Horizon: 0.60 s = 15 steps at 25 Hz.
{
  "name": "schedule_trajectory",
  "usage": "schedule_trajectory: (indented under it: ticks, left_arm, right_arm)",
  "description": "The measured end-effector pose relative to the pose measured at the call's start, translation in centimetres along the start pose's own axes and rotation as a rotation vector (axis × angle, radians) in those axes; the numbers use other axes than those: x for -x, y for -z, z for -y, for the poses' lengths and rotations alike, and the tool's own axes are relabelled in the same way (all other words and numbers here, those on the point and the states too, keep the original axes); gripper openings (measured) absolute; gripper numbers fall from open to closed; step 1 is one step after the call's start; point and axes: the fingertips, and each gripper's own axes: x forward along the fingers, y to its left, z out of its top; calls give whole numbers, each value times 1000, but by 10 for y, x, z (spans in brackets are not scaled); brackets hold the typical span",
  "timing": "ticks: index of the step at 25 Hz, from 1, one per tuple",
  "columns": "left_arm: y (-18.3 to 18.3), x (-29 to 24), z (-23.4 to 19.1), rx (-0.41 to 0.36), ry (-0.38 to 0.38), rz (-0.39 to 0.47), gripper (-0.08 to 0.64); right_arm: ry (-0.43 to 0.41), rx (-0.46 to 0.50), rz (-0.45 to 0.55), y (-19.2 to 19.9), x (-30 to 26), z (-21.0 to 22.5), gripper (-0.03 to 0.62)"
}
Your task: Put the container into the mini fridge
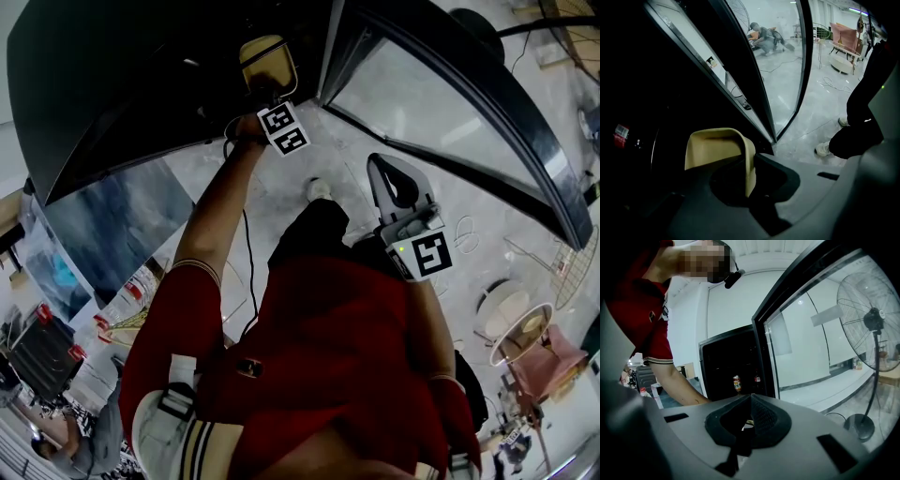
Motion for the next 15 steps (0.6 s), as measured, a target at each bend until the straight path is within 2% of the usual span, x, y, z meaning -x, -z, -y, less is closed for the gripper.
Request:
schedule_trajectory:
  ticks: [15]
  left_arm:
    - [2,-18,-11,-10,10,14,40]
  right_arm:
    - [-5,-9,-37,17,-14,6,-2]
